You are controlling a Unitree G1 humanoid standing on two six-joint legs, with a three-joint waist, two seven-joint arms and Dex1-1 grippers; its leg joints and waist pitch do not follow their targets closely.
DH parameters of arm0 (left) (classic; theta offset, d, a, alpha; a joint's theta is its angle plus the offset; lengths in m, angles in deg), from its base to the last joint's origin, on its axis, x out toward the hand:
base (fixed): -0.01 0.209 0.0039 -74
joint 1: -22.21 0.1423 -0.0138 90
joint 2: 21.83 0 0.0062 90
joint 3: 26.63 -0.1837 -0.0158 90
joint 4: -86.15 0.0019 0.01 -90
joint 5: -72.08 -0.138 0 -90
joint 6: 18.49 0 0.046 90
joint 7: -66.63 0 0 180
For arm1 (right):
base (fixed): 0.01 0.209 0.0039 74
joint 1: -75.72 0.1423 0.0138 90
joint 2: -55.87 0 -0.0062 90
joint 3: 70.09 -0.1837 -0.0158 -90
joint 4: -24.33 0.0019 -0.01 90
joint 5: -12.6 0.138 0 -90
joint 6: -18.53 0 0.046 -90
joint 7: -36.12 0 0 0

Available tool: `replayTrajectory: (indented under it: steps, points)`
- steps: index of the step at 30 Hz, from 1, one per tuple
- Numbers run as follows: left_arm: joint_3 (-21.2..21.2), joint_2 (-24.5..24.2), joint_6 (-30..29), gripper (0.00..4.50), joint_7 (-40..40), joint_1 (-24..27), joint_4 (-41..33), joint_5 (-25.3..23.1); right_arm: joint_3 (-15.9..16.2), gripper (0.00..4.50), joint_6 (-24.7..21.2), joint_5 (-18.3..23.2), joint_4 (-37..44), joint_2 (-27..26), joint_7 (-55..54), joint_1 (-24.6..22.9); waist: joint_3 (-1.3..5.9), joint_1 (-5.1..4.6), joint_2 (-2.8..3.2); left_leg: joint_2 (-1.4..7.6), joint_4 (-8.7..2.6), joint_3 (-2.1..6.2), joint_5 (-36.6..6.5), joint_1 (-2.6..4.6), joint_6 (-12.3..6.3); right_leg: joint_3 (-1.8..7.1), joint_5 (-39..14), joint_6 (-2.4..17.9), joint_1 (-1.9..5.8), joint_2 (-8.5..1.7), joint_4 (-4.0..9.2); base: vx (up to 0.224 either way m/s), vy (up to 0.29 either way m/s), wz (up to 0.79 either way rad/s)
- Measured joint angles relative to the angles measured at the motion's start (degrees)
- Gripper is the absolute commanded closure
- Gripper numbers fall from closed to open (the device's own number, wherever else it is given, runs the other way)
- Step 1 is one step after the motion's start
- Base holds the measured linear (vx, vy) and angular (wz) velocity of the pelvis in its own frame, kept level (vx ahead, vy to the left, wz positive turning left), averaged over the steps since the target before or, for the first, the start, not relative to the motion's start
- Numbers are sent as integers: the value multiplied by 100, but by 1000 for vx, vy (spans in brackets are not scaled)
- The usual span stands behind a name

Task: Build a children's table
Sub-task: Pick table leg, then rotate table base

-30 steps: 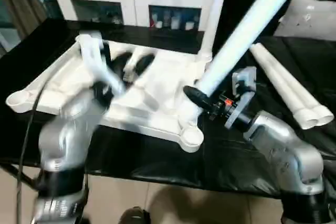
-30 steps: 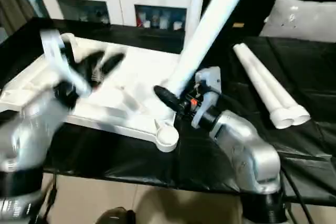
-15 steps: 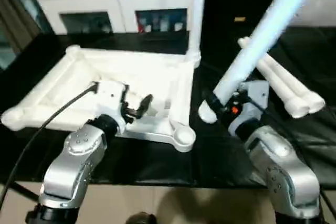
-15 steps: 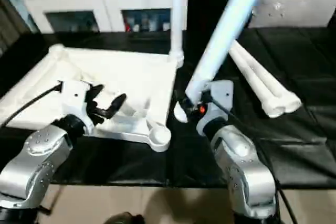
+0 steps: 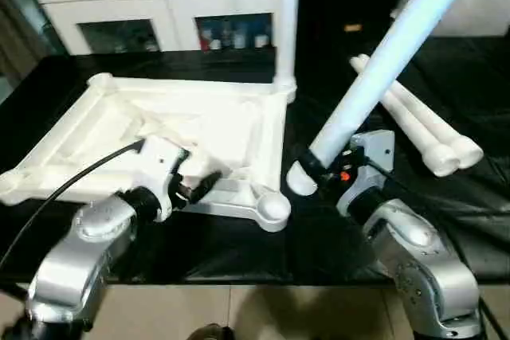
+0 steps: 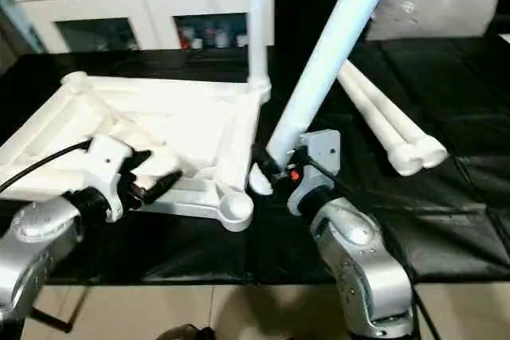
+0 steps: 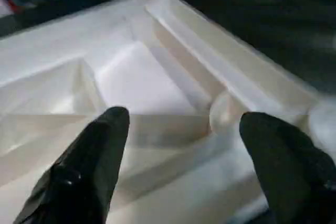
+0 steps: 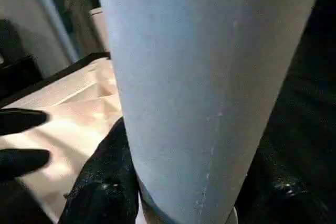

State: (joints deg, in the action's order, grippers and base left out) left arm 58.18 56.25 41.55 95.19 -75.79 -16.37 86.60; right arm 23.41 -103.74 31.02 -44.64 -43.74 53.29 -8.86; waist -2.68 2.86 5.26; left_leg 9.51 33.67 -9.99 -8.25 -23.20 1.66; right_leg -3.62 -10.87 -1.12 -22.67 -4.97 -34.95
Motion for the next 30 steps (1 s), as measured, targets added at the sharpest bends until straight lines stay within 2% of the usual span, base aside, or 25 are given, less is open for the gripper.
replayTrajectory:
  steps: [2, 6, 10, 12, 15, 19, 21, 23, 25, 30]
  points:
    - [-156, -196, 117, 73, 389, -79, 201, 0, 35, 259, 58, -1, -90, 48, 96, 33, 3, 21, -12, -5, 1, -1, 0, -1, 0, 8, 0, 0, -2, 0, 5, 0, 0, 0]
    - [-282, -244, 166, 73, 872, -241, 277, 71, -21, 259, 138, 59, -224, 11, 180, 140, 2, 61, -14, -25, -2, -6, 0, 0, 0, 21, 1, 1, -2, -15, -2, 0, 0, 0]
    - [-603, -314, 337, 73, 1387, -638, 434, 73, -123, 259, 183, 172, -163, 127, 217, 199, 10, 69, -31, -24, -8, -7, 0, 7, 0, 21, 1, 1, 1, -15, -9, 0, 0, 0]
    - [-778, -362, 412, 110, 1663, -663, 509, 49, -233, 259, 134, 193, -163, 215, 234, 199, 19, 58, -48, -23, -8, -7, 0, 8, 0, 22, 1, 1, -1, -15, -12, 0, 0, 0]
    - [-1057, -608, 523, 123, 2286, -845, 851, 29, -315, 259, -59, 342, -161, 343, 392, 245, 20, 40, -89, -17, -11, -9, 0, 8, 0, 23, 1, 1, -14, -9, -23, 0, 0, 0]
    - [-1169, -774, 674, 157, 2885, -1182, 1281, -58, -204, 259, -149, 474, -135, 532, 740, 296, 18, 35, -79, -20, -16, -9, 0, 11, 1, 24, 1, 1, -12, -9, -19, 0, 0, 0]
    - [-1207, -804, 756, 160, 2986, -1268, 1411, -122, -86, 259, -149, 473, -135, 621, 858, 293, 16, 45, -68, -21, -15, -10, 0, 11, 1, 27, 1, 1, -8, -11, -16, 0, 0, 0]
    - [-1348, -793, 854, 191, 3074, -1379, 1639, -217, -26, 259, -149, 475, -93, 742, 980, 211, 14, 60, -65, -23, -15, -9, 0, 10, 0, 27, 1, 2, -5, -12, -12, 0, 0, 0]
    - [-1442, -775, 936, 201, 3176, -1537, 1966, -317, 21, 259, -172, 479, -81, 907, 1115, 123, 10, 64, -60, -23, -16, -10, 0, 10, 0, 27, 1, 2, -5, -12, -8, 0, 0, 0]
    - [-1559, -737, 1182, 245, 3514, -1894, 2436, -420, 28, 259, -290, 508, -80, 1052, 1267, 110, 1, 46, -54, -23, -30, -10, 0, 11, 0, 27, 2, 3, -12, -12, -9, 0, 0, 0]
